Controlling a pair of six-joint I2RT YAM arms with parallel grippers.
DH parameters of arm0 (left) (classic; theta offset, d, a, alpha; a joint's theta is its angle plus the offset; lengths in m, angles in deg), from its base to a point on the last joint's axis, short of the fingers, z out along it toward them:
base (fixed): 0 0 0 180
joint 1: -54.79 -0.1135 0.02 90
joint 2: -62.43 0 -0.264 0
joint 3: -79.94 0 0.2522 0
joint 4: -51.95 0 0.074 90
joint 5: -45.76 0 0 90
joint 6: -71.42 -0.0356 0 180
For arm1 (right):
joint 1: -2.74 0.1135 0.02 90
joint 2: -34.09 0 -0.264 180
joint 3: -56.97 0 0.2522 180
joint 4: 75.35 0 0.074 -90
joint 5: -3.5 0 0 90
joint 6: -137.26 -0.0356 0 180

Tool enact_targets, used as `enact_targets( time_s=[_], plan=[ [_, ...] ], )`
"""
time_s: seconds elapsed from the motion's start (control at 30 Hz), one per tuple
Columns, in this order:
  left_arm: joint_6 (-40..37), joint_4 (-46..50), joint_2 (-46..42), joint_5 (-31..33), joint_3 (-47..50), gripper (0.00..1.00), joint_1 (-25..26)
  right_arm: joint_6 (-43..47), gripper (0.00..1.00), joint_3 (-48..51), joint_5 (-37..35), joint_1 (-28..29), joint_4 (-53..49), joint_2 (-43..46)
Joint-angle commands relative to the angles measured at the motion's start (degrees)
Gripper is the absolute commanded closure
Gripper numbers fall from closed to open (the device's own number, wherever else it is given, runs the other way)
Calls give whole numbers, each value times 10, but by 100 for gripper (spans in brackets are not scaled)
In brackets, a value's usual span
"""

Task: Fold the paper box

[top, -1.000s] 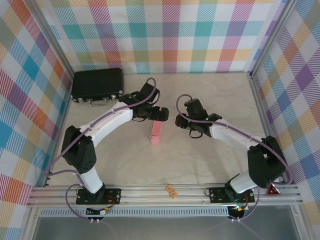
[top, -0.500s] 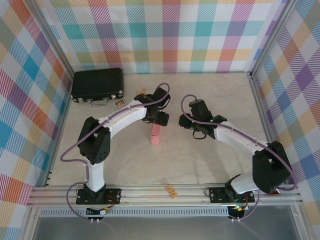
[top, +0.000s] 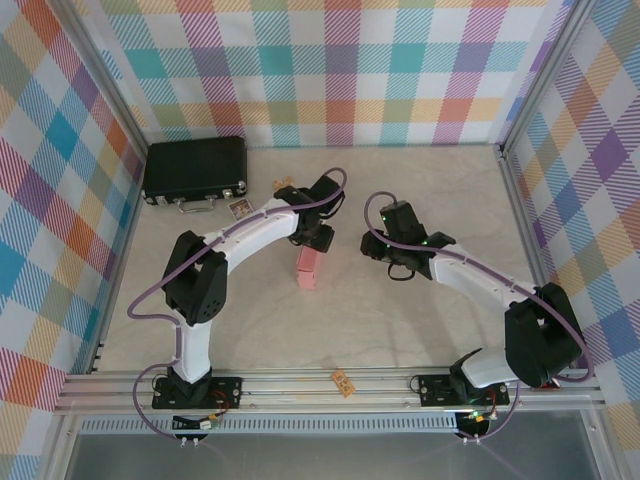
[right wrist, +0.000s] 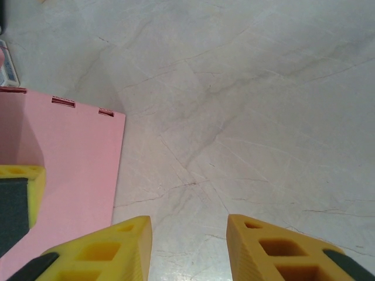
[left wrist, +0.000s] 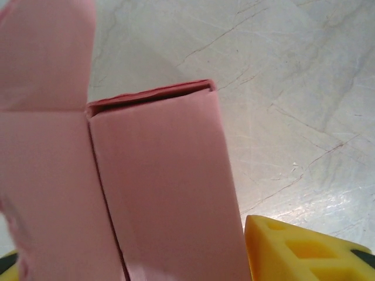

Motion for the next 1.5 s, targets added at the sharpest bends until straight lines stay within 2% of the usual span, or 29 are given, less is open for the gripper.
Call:
enact_targets(
  time_s=[0.0, 0.13, 0.27, 0.53, 0.7, 1.0, 1.27, 1.47],
  plan=[
    [-30, 24, 8, 13, -25, 47, 7, -7, 61, 6, 1, -5, -9, 16],
    [-71, 29, 17, 17, -37, 47, 6, -6, 61, 11, -2, -9, -12, 23],
    [-150, 25, 34, 10, -58, 48, 6, -8, 61, 19, -4, -17, -14, 35],
    [-326, 7, 65, -104, -99, 47, -10, -8, 61, 36, -4, -32, -20, 56],
    [-428, -16, 62, -141, -88, 47, -12, -11, 60, 47, -4, -36, -22, 66],
    [-587, 1, 78, -206, -111, 49, -17, -16, 60, 64, -12, -41, -31, 86],
    [-681, 21, 109, -239, -144, 49, -18, -28, 60, 85, -17, -43, -39, 109],
    [-711, 40, 132, -261, -174, 49, -20, -34, 60, 92, -19, -43, -47, 117]
  ],
)
